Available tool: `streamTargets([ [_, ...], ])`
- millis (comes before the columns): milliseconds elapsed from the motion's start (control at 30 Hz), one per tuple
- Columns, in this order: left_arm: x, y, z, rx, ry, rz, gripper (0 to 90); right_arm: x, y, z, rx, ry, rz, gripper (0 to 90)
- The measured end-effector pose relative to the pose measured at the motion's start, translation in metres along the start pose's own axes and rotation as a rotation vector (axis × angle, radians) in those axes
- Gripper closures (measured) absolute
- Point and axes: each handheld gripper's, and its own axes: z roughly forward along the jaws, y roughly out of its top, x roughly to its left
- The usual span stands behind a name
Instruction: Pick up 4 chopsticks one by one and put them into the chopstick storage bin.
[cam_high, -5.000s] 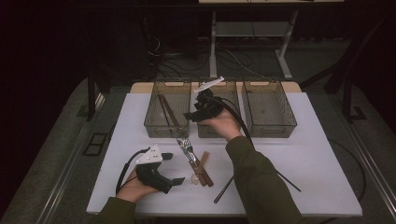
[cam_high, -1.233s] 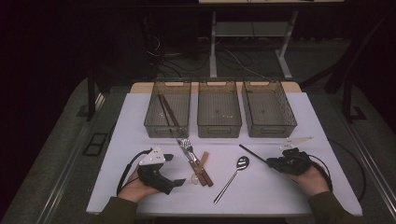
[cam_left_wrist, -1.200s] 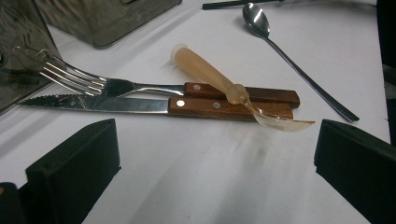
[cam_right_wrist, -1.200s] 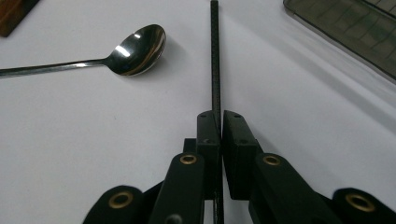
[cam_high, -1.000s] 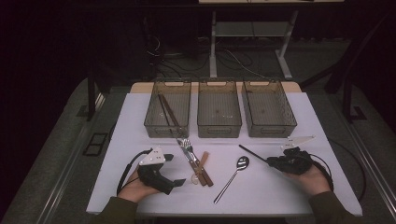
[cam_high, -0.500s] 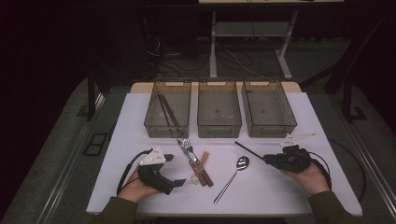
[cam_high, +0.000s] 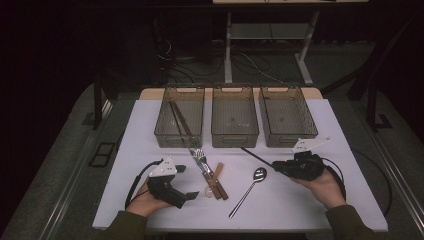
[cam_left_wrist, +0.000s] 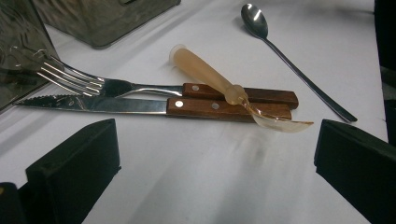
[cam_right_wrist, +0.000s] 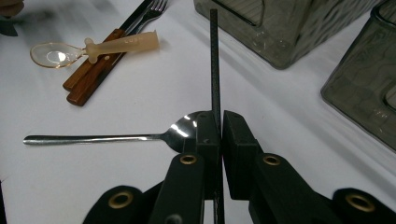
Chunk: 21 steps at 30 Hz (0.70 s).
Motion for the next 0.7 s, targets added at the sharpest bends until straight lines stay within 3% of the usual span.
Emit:
streamTargets([
  [233,0.001,0.000,0.000,-0.002,0.000,0.000,0.0,0.000,0.005,0.001,-0.023,0.006,0.003,85.3],
  [700,0.001,0.000,0.000,-0.005,-0.004,0.005,0.0,0.008,0.034,0.012,-0.062,0.024,-0.015,85.2],
])
